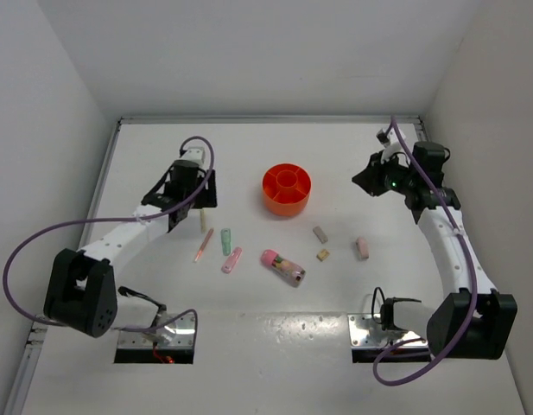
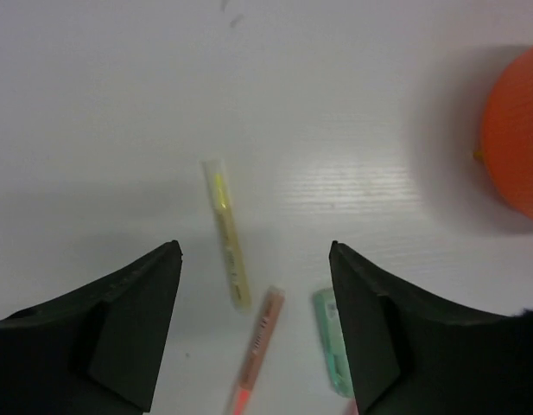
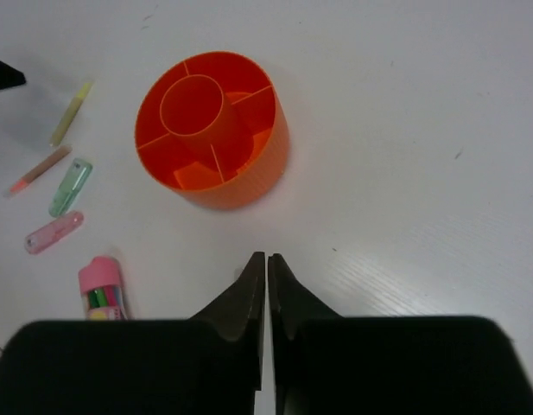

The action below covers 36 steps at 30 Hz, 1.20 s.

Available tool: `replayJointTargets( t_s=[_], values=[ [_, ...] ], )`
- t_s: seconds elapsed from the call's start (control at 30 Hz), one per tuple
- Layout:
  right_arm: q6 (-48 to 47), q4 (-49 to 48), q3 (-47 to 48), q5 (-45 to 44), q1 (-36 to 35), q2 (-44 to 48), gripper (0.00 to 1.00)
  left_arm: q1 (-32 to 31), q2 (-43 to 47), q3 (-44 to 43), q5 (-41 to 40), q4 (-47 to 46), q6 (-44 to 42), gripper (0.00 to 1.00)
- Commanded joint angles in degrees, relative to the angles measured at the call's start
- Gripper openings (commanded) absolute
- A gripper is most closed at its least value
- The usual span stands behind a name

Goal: Sort the stationery into containers
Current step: Pick up the pen from the center of the board.

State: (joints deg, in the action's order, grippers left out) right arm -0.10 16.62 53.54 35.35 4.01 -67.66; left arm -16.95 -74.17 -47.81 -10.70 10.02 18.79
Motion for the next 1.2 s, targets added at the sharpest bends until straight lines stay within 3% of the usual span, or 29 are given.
replayJointTargets(
  t_s=[0.0,0.03,0.07,0.1,0.13,0.17,0.23,0.3,0.37,1.0,1.17],
  values=[
    [0.4,-0.6,1.0,4.1,0.2,0.1,0.0,-4.3,-3.2,-3.3,-5.3,4.8,-0.8,0.78],
    [-0.3,-0.1,1.6,4.1,0.2,0.1,0.0,-4.3,-4.7,-3.9,-6.1,5.7,-0.8,0.8],
    [-1.0,0.4,1.6,4.1,0.2,0.1,0.07,-4.3,-7.8,-4.6,-6.1,7.2,-0.8,0.8],
    [-1.0,0.4,1.6,4.1,0.2,0.1,0.24,-4.3,-9.4,-5.8,-6.8,7.7,-1.4,0.8],
    [-1.8,0.4,1.6,4.1,0.2,0.1,0.52,-4.3,-10.9,-6.3,-6.3,7.7,-1.4,0.78],
    [-1.8,0.4,1.6,4.1,0.2,0.7,0.55,-4.3,-12.2,-6.9,-6.3,7.7,-1.9,0.76],
    [-2.4,0.4,1.6,4.1,0.2,0.7,0.55,-4.3,-15.6,-8.9,-5.6,8.4,-1.9,0.71],
    [-2.4,0.4,1.6,4.1,0.2,1.2,0.55,-3.4,-17.3,-9.4,-5.6,8.4,-1.3,0.57],
    [-2.4,0.4,1.6,4.1,0.2,1.7,0.54,-1.5,-18.4,-10.0,-4.2,8.4,-0.5,0.51],
    [-2.9,1.0,1.6,3.1,0.2,0.7,0.54,2.3,-27.7,-14.2,1.0,7.9,0.5,0.49],
    [-2.9,1.0,1.6,3.1,0.2,0.7,0.54,4.1,-29.6,-15.3,1.0,7.9,0.5,0.31]
  ],
)
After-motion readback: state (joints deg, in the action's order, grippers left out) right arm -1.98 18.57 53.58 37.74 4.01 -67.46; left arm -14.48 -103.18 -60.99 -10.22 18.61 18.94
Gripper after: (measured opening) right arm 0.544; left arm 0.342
